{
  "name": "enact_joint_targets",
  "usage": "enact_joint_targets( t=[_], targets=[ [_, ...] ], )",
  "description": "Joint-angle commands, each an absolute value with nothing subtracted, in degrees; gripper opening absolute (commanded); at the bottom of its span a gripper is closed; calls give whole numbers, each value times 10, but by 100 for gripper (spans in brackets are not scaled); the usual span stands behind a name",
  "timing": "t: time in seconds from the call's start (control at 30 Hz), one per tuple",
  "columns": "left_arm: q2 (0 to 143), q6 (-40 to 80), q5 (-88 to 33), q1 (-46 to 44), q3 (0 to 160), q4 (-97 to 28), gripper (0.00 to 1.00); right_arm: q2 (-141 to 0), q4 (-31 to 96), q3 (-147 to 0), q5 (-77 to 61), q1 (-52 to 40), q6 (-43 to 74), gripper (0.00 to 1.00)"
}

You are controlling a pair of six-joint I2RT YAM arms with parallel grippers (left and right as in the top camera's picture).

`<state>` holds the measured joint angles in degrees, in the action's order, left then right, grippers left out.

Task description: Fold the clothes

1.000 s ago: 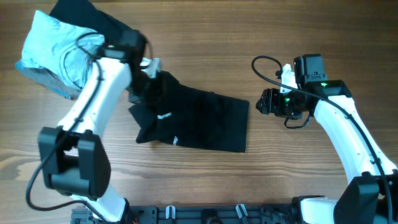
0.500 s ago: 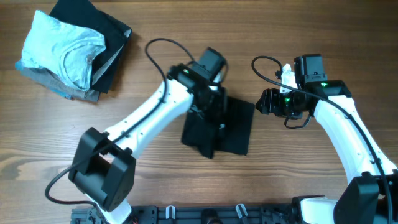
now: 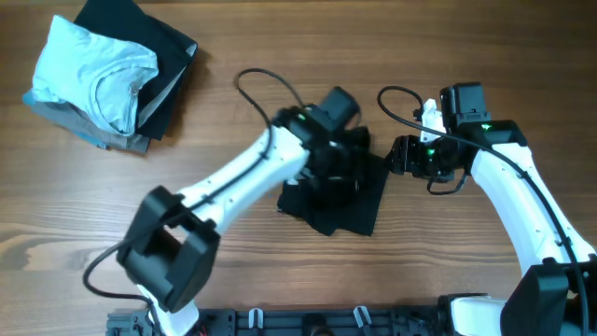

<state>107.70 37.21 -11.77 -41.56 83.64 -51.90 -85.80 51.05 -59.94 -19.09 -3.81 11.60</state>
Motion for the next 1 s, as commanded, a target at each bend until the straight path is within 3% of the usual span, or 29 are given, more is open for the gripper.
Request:
enact_joint_targets(
  t=[0.0,0.13,0.33,0.4,0.43,0.47,0.5,0.53,0.63,0.7,0.77,0.9,0.93,0.97],
  targets=[
    [1009,367,-102,-341,852,-564,100,-853,507,-609,-325,-37,1,64],
    [983,328,-104,-289,852,-586,100,-853,510,-608,-437,-59,-63,73],
    [984,270,-124,-244,851,-594,100,-857,509,-580,-299,-128,69,83],
    [992,238,-126,-245,851,-594,90,-864,503,-563,-249,-156,112,82],
    [995,225,-126,-247,851,-595,84,-867,494,-554,-248,-167,120,70],
    [1000,212,-126,-250,851,-595,77,-868,483,-544,-248,-176,128,41],
    [1004,199,-126,-251,850,-595,65,-869,475,-538,-246,-182,137,18],
    [1009,189,-123,-252,848,-594,58,-871,475,-534,-227,-186,159,4],
    [1026,184,-118,-253,837,-594,40,-870,520,-534,-85,-177,273,4],
    [1040,184,-120,-253,827,-594,38,-870,555,-534,-4,-153,331,4],
    [1054,184,-124,-253,814,-593,44,-870,567,-534,9,-124,329,4],
    [1079,184,-137,-257,791,-582,68,-870,568,-534,-24,-87,310,8],
    [1086,184,-142,-258,785,-574,73,-870,566,-534,-29,-86,305,28],
    [1088,184,-149,-259,780,-567,80,-870,564,-534,-30,-86,300,58]
  ],
)
